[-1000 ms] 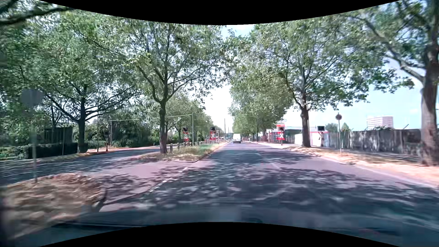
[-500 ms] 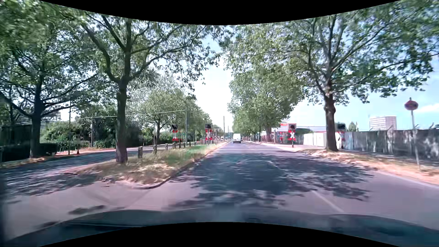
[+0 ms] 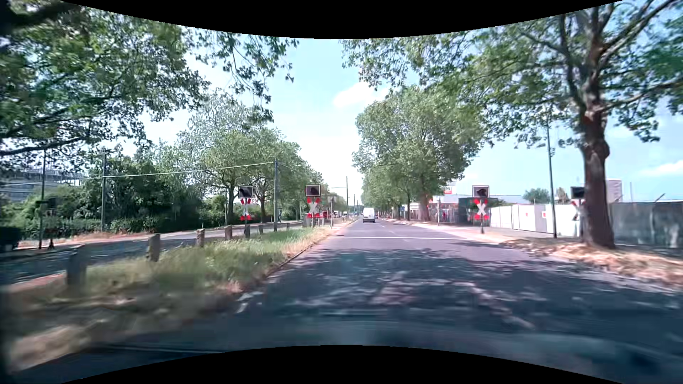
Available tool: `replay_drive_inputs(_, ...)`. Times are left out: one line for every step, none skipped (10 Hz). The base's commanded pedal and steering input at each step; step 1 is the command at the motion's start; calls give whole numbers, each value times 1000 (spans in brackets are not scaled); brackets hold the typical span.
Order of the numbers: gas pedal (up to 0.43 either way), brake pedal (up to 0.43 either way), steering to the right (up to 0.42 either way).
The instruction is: Follow the waypoints while adhering to traffic rules and regulations
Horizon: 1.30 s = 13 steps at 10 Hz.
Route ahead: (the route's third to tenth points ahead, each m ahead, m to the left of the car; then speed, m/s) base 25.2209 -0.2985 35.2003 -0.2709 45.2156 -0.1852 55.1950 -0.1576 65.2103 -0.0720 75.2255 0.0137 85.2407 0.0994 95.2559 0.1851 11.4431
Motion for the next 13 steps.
replay_drive_inputs(0, 0, -4)
replay_drive_inputs(0, 0, -4)
replay_drive_inputs(0, 0, -4)
replay_drive_inputs(0, 0, -4)
replay_drive_inputs(0, 0, -4)
replay_drive_inputs(0, 0, -4)
replay_drive_inputs(0, 0, -4)
replay_drive_inputs(0, 0, -4)
replay_drive_inputs(0, 0, -4)
replay_drive_inputs(0, 0, -4)
replay_drive_inputs(0, 0, -4)
replay_drive_inputs(0, 0, -4)
replay_drive_inputs(0, 0, -4)
